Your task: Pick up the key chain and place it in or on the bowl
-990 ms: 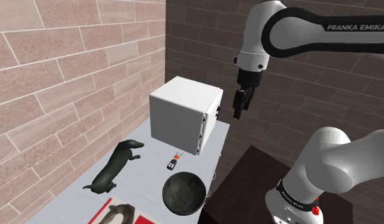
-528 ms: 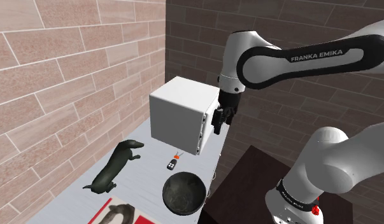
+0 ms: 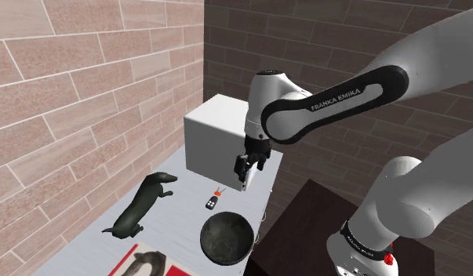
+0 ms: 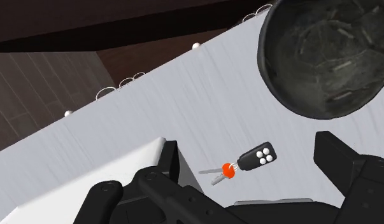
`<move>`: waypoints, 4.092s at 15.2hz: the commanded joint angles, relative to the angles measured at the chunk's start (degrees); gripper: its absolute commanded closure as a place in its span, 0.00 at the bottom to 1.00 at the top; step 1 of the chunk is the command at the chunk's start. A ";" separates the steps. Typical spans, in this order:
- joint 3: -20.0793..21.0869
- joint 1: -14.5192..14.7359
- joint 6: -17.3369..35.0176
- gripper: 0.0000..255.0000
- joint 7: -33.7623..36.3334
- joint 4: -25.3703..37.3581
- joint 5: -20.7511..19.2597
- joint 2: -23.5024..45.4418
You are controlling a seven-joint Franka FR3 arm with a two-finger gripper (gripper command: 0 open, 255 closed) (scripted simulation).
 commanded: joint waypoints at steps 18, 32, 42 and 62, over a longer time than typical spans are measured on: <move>-0.99 3.63 27.35 0.00 31.89 16.74 -24.34 42.20; -2.60 4.84 30.08 1.00 33.25 17.54 -26.18 45.78; -1.87 4.28 28.89 1.00 32.67 17.19 -25.41 44.22; 3.13 0.73 15.64 1.00 26.39 16.55 -16.73 29.74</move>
